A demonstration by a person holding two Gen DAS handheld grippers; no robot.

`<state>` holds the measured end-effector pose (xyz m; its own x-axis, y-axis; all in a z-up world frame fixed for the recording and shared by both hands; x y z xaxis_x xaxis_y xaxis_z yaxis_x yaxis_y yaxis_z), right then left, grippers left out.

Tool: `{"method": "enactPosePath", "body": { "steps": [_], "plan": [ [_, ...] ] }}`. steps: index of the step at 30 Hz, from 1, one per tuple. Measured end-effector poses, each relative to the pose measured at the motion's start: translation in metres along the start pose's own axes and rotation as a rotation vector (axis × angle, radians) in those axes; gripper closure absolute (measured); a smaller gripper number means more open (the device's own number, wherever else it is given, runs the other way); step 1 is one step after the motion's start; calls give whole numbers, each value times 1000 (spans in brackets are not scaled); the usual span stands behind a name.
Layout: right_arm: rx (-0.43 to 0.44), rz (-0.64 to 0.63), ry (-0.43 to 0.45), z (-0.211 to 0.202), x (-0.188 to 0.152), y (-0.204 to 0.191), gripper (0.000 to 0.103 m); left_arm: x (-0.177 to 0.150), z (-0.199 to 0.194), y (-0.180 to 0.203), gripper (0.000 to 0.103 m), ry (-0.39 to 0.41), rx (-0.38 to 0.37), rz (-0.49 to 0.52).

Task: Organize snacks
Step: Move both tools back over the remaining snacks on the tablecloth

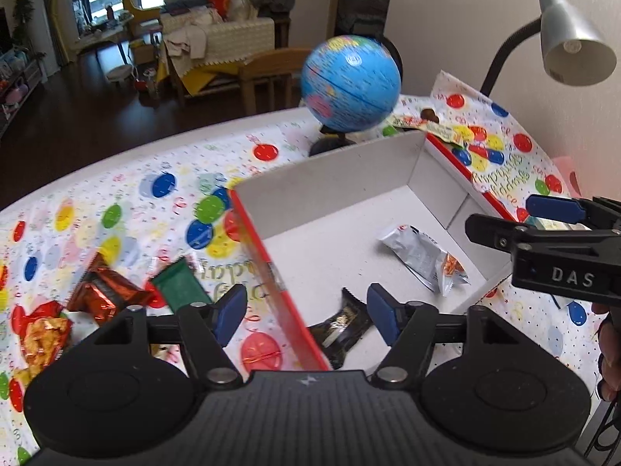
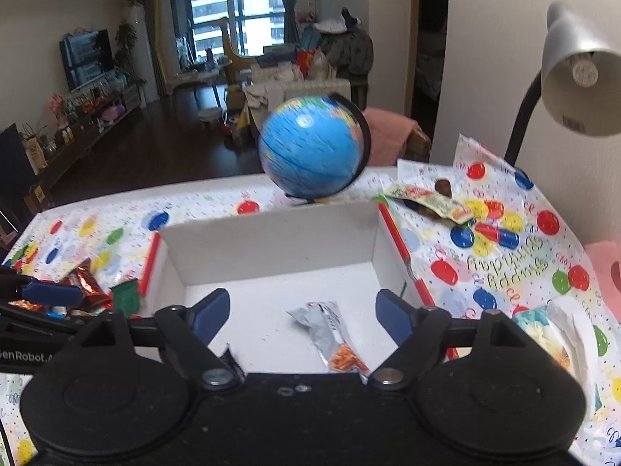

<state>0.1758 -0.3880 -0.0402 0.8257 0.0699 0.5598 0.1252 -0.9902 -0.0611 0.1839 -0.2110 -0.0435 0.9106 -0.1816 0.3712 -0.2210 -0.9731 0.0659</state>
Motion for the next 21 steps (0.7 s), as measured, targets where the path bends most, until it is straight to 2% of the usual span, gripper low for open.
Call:
{"method": "enactPosePath", "body": {
  "steps": [8,15,21],
  "plan": [
    [12,-7,33,-20,-8,-30,10,-23,-30,-30,34,67,-6,-23],
    [47,-33,66,-38,-16,-68,2,-46,-52,-64,20,106,-26,-66],
    [109,-60,88,-46,-23,-107,0,-66,-64,-94,19,126,7,-94]
  ]
}}
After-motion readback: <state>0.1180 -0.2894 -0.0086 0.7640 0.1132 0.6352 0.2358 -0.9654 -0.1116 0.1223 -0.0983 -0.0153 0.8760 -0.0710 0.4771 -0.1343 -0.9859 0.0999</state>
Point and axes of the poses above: each gripper's, at about its wrist camera, not at the fingertips, and z roughly the way its jaws point, y to its right, x to its top, the point moved 1 cm from there along z, roughly the way its jaws point, and after that the axes turned 15 degrees about -y, right-handed, at the moved point
